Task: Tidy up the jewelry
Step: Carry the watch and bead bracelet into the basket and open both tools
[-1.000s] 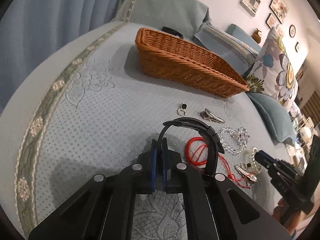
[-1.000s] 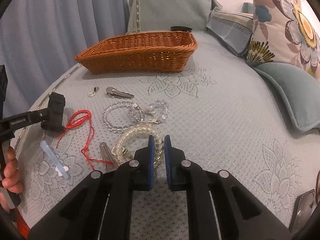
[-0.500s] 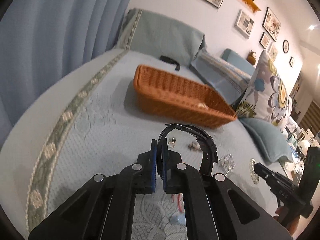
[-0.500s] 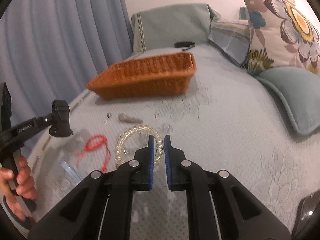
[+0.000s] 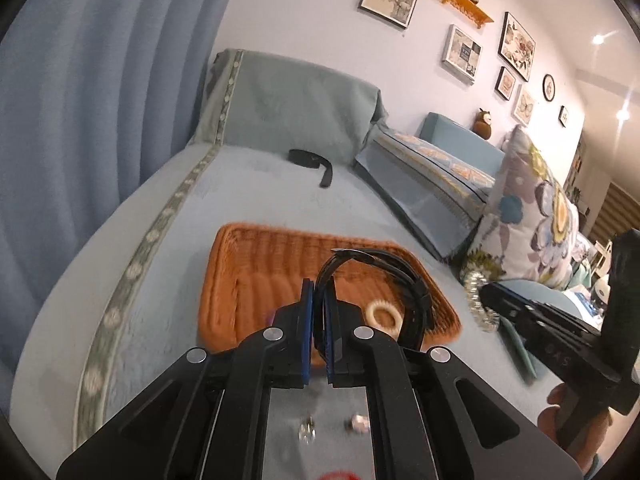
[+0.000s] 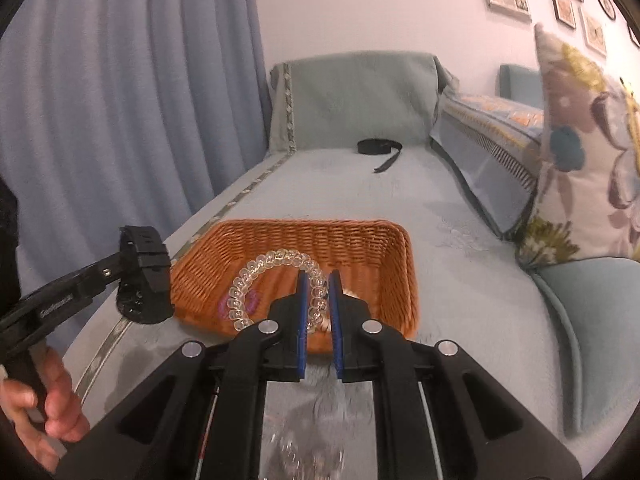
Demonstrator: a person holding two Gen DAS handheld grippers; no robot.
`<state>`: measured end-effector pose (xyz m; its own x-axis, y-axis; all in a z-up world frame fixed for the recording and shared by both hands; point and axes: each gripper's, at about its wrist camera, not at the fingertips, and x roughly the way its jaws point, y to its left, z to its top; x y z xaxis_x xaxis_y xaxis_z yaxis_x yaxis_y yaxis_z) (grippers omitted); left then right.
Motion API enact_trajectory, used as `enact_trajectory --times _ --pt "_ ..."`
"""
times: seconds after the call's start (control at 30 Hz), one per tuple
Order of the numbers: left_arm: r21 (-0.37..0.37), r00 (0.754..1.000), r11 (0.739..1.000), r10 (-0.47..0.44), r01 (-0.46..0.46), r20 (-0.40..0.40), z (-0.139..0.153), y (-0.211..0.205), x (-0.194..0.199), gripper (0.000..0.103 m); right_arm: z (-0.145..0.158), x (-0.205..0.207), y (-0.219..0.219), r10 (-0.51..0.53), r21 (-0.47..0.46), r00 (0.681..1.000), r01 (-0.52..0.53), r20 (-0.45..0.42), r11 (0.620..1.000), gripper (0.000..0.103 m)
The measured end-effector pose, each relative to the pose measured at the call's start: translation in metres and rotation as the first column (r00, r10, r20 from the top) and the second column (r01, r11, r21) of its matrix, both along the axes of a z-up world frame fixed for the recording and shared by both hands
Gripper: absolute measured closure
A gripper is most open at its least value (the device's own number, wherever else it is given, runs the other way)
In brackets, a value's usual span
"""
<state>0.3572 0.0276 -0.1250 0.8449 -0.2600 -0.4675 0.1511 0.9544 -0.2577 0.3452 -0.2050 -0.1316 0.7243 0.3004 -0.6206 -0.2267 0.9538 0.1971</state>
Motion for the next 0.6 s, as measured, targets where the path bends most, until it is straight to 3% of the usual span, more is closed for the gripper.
enact_trajectory --times 0.1,0.33,0.6 --pt "0.052 1.0 0.999 0.001 0.0 -0.02 -0.007 -0.004 0.03 0.1 -0.014 0.03 0.004 -0.006 0.015 0.999 0.007 -0.037 1.0 0.095" --pt "0.089 0.995 0.996 0.015 -0.006 -0.096 -0.036 -0.004 0.077 0.1 -0.062 0.083 0.012 -0.021 0.01 0.984 0.023 -0.175 1.0 0.095" --pt "0.155 0.981 0.987 -0.006 0.037 -0.194 -0.068 -0.014 0.096 0.101 -0.1 0.105 0.025 0.014 -0.023 0.95 -0.022 -0.312 0.999 0.095"
